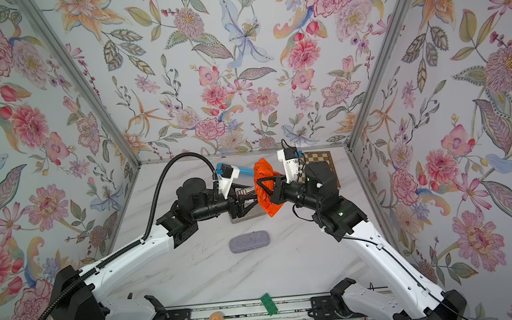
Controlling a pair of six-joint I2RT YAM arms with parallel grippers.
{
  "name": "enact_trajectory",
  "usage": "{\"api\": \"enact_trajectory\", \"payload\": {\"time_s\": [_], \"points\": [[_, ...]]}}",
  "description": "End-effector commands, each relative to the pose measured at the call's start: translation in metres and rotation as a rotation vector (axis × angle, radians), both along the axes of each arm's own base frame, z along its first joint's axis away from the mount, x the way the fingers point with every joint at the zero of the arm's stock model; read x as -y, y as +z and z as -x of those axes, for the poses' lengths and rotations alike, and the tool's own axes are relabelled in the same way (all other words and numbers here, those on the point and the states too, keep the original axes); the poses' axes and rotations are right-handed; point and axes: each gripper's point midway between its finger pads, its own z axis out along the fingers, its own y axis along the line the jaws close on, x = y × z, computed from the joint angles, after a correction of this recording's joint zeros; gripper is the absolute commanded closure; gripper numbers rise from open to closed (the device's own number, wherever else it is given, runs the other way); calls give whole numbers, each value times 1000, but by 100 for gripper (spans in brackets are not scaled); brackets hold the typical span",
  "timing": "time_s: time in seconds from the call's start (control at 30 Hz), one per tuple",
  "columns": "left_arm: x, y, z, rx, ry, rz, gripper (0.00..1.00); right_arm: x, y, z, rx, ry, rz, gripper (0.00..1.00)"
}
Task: Wipe the eyeglass case
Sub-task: Wipe the dirt from the eyeglass case.
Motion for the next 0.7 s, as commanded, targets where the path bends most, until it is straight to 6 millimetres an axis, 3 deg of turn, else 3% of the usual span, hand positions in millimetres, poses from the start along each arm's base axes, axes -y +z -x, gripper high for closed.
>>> {"api": "enact_trajectory", "payload": {"time_s": [0.0,0.07,0.13,0.2,0.33,0.4,0.53,0.67], "points": [[0,55,9,103,-52,138,67,28,-17,-11,-51,-75,59,100],[-4,57,9,97,-50,153,67,41,-15,-11,-42,-111,55,100],[-8,61,8,87,-53,177,67,41,-16,-7,-43,-111,52,100],[-8,63,9,78,-71,188,67,30,-18,-2,-55,-88,28,100],[-3,63,14,53,-119,197,67,-15,-19,16,-45,18,-43,100],[-4,62,17,46,-126,199,67,-23,-21,16,-40,28,-29,100],[-8,67,22,56,-129,199,67,3,-29,0,-20,-56,38,100],[-14,72,28,66,-129,185,67,64,-28,-22,-38,-211,74,100]]}}
